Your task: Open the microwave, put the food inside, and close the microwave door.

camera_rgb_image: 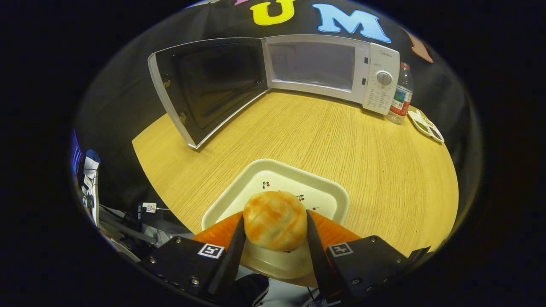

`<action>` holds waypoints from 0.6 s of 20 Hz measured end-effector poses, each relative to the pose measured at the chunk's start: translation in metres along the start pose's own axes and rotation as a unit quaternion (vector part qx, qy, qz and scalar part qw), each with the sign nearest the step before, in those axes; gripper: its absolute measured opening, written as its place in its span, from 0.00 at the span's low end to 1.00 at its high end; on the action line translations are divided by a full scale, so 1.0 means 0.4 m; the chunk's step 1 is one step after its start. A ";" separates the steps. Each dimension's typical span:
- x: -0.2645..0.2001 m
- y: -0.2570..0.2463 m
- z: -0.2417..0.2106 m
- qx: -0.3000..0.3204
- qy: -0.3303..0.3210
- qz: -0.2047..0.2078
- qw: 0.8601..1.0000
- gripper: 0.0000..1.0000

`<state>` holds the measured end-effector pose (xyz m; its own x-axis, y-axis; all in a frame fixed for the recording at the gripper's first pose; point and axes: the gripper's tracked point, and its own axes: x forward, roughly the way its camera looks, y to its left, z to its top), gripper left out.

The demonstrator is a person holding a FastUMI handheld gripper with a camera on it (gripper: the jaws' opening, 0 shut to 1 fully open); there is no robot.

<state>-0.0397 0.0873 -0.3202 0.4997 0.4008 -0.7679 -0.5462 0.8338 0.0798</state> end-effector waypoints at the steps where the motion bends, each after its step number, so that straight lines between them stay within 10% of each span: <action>1: 0.003 -0.004 0.005 -0.005 0.001 -0.003 1.000 0.74; 6: 0.007 -0.022 0.014 0.000 0.001 -0.031 1.000 0.44; 12: -0.035 -0.043 0.158 0.052 -0.059 -0.044 0.996 0.44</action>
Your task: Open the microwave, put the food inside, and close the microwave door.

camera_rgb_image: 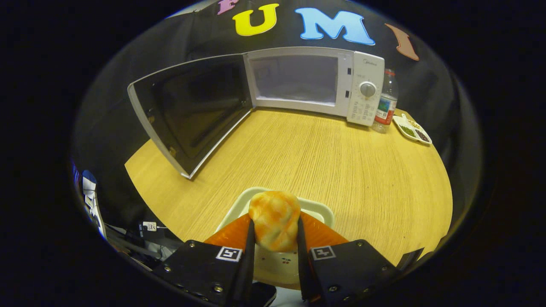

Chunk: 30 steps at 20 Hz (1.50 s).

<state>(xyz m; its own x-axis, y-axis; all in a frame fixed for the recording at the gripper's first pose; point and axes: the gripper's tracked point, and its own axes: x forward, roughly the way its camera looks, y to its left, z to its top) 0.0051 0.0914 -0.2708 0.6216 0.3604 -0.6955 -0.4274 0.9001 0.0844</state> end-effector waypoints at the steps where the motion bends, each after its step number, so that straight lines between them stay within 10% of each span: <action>1: -0.001 -0.001 0.036 0.005 -0.012 -0.003 1.000 0.44; 17: 0.201 -0.005 0.547 0.044 -0.197 -0.062 0.978 0.44; 30: 0.477 -0.070 0.704 0.210 -0.275 -0.091 0.934 0.49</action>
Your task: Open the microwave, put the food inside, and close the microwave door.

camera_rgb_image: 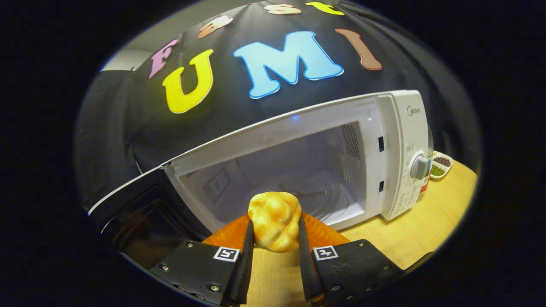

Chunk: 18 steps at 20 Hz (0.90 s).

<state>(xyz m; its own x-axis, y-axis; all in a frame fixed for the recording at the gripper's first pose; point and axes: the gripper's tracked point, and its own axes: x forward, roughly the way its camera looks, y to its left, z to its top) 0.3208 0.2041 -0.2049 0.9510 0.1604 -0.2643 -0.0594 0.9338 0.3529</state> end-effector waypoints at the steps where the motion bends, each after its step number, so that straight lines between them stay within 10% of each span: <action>1: 0.024 0.000 -0.005 0.018 -0.003 -0.003 1.000 0.49; 15: 0.234 -0.050 -0.026 0.181 -0.015 -0.057 0.982 0.54; 18: 0.234 -0.043 -0.021 0.185 -0.014 -0.051 0.981 0.69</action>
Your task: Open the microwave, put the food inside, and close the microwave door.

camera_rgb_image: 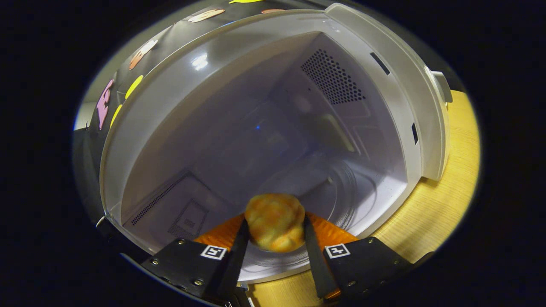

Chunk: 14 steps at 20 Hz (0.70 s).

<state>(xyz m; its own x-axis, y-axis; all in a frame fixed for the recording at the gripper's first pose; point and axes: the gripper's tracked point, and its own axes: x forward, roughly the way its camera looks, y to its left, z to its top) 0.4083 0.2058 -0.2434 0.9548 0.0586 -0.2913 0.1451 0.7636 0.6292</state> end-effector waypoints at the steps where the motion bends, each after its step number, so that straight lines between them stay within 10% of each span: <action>1: -0.006 0.013 0.007 -0.001 -0.002 0.007 1.000 0.72; 4: -0.022 0.017 0.008 -0.018 0.001 0.012 1.000 0.97; 14: -0.239 0.077 0.034 -0.136 0.000 0.056 0.989 0.98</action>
<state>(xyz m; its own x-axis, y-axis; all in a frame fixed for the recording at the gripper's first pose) 0.3248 0.2148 -0.1864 0.9608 0.1533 -0.2309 -0.0373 0.8970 0.4405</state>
